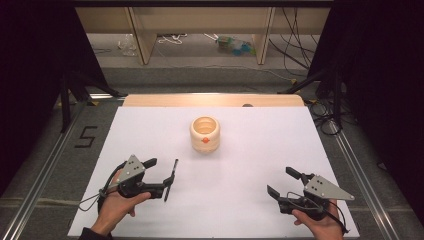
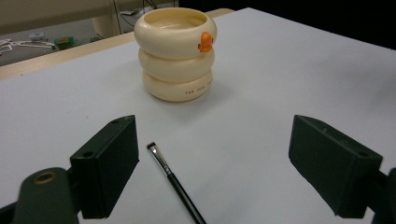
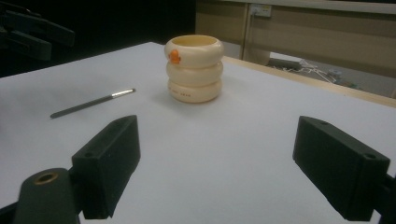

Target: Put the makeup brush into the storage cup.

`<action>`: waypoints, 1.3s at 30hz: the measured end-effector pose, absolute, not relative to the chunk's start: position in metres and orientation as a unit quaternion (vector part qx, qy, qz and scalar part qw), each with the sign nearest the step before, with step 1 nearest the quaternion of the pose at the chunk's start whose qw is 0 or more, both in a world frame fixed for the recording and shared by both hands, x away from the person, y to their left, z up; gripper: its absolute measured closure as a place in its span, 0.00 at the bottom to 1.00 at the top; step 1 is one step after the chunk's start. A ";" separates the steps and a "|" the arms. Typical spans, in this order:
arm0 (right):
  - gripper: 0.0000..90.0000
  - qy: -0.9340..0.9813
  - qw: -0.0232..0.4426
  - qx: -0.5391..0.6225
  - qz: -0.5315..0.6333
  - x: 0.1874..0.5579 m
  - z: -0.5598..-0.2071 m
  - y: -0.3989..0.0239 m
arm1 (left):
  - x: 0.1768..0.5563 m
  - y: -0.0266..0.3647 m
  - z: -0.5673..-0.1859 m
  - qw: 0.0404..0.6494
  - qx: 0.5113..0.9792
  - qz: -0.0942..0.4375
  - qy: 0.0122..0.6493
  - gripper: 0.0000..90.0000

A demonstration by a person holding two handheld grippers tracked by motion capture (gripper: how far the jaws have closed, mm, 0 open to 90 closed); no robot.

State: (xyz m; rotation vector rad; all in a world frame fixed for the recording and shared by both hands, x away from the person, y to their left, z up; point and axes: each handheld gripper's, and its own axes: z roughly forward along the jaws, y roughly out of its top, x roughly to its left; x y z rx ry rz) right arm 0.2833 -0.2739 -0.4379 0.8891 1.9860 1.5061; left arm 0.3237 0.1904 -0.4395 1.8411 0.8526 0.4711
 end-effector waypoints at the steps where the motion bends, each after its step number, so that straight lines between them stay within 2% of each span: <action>1: 0.18 0.732 0.246 0.330 0.543 0.282 -0.437 -0.275 | 0.325 0.190 -0.440 0.503 0.766 0.192 0.351 0.18; 14: 0.18 0.729 0.248 0.330 0.547 0.283 -0.438 -0.274 | 0.338 0.179 -0.435 0.459 0.797 0.186 0.345 0.19; 17: 0.18 0.731 0.246 0.330 0.544 0.283 -0.438 -0.274 | 0.343 0.177 -0.436 0.430 0.818 0.179 0.338 0.19; 39: 0.18 0.733 0.240 0.330 0.544 0.282 -0.438 -0.273 | 0.359 0.164 -0.437 0.352 0.861 0.159 0.331 0.20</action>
